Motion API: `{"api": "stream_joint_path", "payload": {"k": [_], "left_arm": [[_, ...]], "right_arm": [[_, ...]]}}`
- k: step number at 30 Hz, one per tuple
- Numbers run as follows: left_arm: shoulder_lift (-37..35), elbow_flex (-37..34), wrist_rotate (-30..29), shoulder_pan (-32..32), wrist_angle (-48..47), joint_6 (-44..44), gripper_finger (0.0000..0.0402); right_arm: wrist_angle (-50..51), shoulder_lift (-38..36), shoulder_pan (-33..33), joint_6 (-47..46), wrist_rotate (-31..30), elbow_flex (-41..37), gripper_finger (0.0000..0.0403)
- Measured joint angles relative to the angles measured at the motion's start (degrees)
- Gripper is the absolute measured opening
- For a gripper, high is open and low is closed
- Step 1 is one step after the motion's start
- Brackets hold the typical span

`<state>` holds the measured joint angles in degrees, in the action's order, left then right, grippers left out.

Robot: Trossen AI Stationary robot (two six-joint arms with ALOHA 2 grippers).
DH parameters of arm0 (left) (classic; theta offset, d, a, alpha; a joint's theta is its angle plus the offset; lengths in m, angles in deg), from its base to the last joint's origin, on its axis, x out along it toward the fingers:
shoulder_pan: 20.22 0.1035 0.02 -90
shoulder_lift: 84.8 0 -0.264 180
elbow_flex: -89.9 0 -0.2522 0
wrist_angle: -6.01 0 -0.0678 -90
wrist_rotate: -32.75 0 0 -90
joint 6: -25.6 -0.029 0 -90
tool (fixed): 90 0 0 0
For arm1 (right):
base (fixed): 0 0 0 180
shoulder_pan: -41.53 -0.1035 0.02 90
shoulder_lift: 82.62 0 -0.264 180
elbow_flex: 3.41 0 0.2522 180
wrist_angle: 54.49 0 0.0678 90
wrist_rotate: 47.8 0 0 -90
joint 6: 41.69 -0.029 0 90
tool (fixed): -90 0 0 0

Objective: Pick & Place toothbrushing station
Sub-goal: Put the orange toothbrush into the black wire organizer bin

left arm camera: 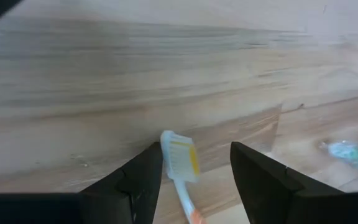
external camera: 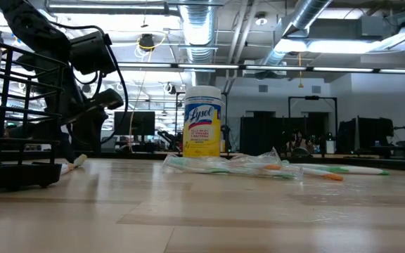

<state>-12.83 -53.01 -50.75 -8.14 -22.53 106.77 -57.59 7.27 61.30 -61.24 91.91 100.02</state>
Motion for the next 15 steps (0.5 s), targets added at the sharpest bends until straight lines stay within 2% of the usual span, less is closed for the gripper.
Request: {"api": "stream_joint_path", "payload": {"k": [8, 11, 15], "left_arm": [[0.14, -0.13, 0.19, -0.22, -0.07, 1.85, 0.0151], [0.19, -0.19, 0.37, -0.22, -0.13, 1.85, 0.0126], [0.23, -0.22, 0.63, -0.22, -0.16, 1.39, 0.0072]], "right_arm": [[-0.26, 0.0, 0.02, 0.04, 0.02, 0.0, 0.0082], [-0.57, 0.0, 0.02, 0.04, 0.02, 0.0, 0.0082], [-1.19, 0.0, 0.09, 0.02, 0.03, 0.0, 0.0082]]}}
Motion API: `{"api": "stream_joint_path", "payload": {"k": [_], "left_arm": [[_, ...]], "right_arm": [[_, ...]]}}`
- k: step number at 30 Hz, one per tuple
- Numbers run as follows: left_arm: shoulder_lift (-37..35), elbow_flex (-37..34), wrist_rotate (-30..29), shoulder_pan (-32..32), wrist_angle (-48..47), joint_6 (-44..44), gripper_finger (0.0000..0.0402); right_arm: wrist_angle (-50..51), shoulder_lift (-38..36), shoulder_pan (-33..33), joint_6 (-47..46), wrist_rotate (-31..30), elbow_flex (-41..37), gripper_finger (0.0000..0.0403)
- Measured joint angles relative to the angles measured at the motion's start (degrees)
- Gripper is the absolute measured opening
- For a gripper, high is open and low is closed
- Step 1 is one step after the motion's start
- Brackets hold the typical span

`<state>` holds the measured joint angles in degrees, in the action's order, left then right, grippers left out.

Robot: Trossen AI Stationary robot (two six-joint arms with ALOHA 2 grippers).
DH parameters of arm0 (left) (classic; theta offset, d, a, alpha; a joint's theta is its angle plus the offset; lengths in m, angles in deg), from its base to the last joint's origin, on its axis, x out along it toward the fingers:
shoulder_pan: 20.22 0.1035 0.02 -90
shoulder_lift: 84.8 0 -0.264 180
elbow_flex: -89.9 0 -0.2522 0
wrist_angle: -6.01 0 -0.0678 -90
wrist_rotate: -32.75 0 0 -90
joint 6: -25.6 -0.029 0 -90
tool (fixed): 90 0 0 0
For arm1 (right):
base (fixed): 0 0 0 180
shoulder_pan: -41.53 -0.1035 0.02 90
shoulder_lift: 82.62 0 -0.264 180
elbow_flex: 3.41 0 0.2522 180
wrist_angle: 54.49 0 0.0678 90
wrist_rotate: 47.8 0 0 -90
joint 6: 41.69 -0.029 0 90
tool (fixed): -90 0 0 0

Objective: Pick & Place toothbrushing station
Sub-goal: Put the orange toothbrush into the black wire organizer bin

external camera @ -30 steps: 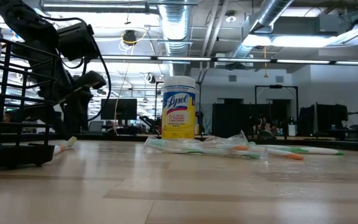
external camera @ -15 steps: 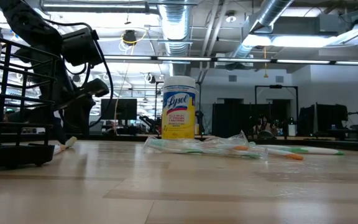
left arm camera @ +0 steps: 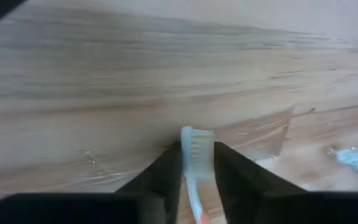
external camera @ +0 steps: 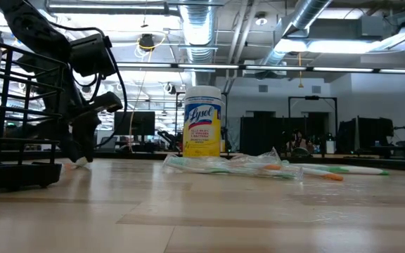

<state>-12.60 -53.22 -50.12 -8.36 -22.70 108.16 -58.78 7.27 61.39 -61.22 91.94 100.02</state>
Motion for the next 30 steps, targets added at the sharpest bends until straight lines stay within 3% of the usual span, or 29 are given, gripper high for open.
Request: {"api": "stream_joint_path", "payload": {"k": [5, 9, 15, 20, 25, 30], "left_arm": [[0.0, -0.48, 1.89, -0.01, 1.47, -1.39, 0.0011], [0.01, -0.84, 0.7, -0.04, 3.41, -1.57, 0.0012], [-0.39, -0.93, -8.42, 0.11, 13.49, -2.72, 0.0008], [-1.73, -0.75, -12.73, 0.46, 16.65, -5.59, 0.0008], [-8.22, -0.67, -22.98, 0.22, 24.58, -19.01, 0.0007], [-19.32, -0.66, -30.27, -0.07, 28.12, -33.63, 0.0007]], "right_arm": [[-1.5, 0.0, 0.0, 0.0, 0.16, -0.02, 0.0082], [-1.8, 0.0, 0.07, -0.02, 0.19, 0.0, 0.0082], [-1.99, 0.0, 0.25, 0.0, 0.19, 0.0, 0.0082], [-4.11, 0.0, 0.77, -0.32, 0.16, 0.0, 0.0082], [-6.11, 0.0, 1.88, -2.87, 0.13, -0.01, 0.0082], [-7.57, 0.0, 3.1, -4.79, -0.39, -0.01, 0.0082]]}}
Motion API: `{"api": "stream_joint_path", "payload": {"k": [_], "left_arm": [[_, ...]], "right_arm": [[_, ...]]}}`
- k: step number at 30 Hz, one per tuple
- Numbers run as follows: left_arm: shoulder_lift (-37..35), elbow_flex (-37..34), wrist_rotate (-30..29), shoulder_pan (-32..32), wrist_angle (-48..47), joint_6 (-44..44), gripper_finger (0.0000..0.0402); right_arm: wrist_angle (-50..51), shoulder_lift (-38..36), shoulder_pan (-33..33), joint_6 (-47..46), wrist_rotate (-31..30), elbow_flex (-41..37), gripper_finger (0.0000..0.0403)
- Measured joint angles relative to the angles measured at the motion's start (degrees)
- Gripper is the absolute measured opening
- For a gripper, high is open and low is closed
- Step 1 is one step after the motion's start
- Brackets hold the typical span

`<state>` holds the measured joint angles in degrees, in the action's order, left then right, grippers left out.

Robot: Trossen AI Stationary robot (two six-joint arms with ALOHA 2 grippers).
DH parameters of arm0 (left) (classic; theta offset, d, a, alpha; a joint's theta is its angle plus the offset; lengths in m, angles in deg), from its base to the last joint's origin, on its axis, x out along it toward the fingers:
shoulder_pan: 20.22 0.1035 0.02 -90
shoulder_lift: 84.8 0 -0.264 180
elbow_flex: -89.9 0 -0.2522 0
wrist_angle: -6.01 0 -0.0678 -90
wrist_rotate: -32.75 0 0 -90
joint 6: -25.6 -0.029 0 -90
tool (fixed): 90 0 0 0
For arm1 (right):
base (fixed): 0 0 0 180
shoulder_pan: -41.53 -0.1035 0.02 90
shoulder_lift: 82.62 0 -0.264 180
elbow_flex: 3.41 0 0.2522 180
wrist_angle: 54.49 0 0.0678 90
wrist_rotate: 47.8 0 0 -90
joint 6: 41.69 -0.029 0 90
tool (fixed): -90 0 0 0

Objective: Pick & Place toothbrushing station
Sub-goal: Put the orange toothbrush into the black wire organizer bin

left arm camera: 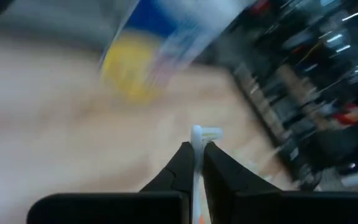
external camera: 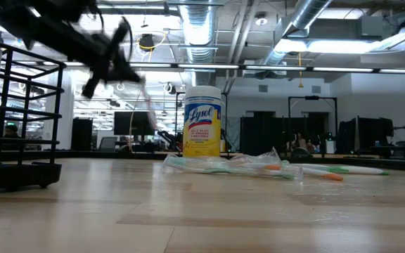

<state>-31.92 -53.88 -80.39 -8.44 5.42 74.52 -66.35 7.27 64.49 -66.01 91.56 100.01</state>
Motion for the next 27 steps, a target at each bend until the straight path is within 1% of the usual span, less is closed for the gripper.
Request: {"api": "stream_joint_path", "payload": {"k": [3, 6, 9, 12, 15, 18, 21, 23, 27], "left_arm": [[-7.41, 0.04, -1.38, -1.37, 5.19, -11.39, 0.0007], [-14.49, 0.07, -1.25, -3.04, 9.29, -19.32, 0.0006], [-20.51, 0.53, -1.3, -6.49, 10.45, -26.03, 0.0006], [-23.7, 2.06, -0.54, -11.21, 10.26, -32.83, 0.0006], [-24.69, 3.73, 3.86, -15.68, 10.2, -37.18, 0.0006], [-24.75, 4.75, 8.86, -20.25, 9.75, -38.09, 0.0006], [-24.36, 4.96, 10.47, -25.62, 8.98, -38.59, 0.0006], [-24.33, 4.96, 12.53, -29.37, 8.56, -39.26, 0.0006], [-24.35, 4.96, 16.3, -36.28, 8.86, -39.51, 0.0006]], "right_arm": [[-0.31, 0.0, 0.09, -0.58, -2.24, -0.01, 0.0082], [-0.12, 0.0, 0.01, 0.8, -4.76, 0.0, 0.0082], [-0.18, 0.0, 0.0, 1.6, -7.34, 0.01, 0.0082], [-0.14, 0.0, 0.05, 1.09, -7.54, -0.01, 0.0082], [-0.08, 0.0, -0.37, -0.02, -8.42, -0.01, 0.0082], [0.09, 0.0, -1.46, -0.15, -12.03, -0.01, 0.0082], [0.08, 0.0, -2.31, -0.2, -14.93, 0.01, 0.0082], [0.06, 0.0, -2.87, -1.04, -16.44, 0.0, 0.0082], [0.06, 0.0, -4.37, -3.19, -17.5, 0.0, 0.0082]]}}
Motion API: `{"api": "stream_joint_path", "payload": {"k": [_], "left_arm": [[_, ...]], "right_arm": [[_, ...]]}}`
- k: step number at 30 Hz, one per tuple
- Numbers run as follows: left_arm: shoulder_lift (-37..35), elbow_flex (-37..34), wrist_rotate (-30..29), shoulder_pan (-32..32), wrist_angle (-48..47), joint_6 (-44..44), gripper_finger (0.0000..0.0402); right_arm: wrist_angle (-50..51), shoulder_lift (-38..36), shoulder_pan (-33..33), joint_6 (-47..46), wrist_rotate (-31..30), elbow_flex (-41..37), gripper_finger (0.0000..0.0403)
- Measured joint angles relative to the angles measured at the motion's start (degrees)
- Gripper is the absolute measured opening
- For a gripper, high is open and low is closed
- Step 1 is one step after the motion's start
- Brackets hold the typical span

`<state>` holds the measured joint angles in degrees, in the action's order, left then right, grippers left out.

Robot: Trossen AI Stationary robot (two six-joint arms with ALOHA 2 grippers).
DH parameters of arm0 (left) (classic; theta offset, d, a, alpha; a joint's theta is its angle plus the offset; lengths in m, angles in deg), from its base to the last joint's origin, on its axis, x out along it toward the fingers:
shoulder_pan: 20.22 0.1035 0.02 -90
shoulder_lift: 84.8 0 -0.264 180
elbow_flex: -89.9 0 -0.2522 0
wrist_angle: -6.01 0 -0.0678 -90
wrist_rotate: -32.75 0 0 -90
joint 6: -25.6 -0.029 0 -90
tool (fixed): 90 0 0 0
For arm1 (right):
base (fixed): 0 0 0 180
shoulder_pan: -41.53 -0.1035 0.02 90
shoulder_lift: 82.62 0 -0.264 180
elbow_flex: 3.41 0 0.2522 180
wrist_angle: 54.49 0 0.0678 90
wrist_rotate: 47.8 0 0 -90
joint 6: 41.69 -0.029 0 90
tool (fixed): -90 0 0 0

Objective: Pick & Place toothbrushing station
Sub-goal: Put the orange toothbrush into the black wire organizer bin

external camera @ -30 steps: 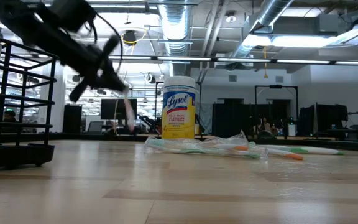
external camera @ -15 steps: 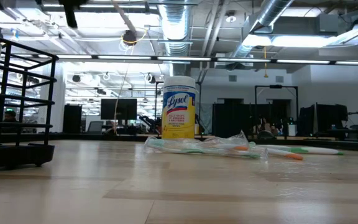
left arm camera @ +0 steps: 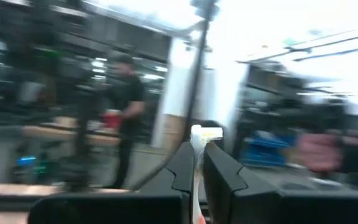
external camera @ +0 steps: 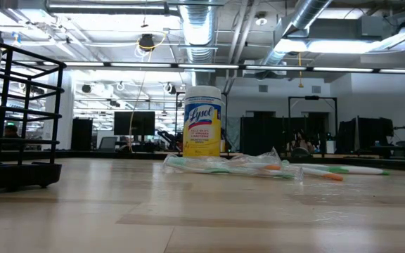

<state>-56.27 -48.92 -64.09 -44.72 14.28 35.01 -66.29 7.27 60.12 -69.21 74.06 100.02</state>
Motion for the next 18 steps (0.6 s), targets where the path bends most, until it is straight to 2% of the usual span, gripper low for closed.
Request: {"api": "stream_joint_path", "payload": {"k": [7, 11, 18], "left_arm": [[-0.09, 2.05, 4.11, -10.52, 2.45, -1.07, 0.0006], [-0.15, 3.16, 4.23, -15.93, -0.38, -0.42, 0.0006], [3.21, 3.21, -5.43, -23.85, -16.17, 7.37, 0.0006]], "right_arm": [[0.04, 0.0, -3.85, -1.46, -4.85, 0.01, 0.0082], [-0.09, 0.0, -5.36, -1.17, -6.54, 0.0, 0.0082], [-0.11, 0.0, -7.0, -1.04, -6.69, 0.0, 0.0082]]}}
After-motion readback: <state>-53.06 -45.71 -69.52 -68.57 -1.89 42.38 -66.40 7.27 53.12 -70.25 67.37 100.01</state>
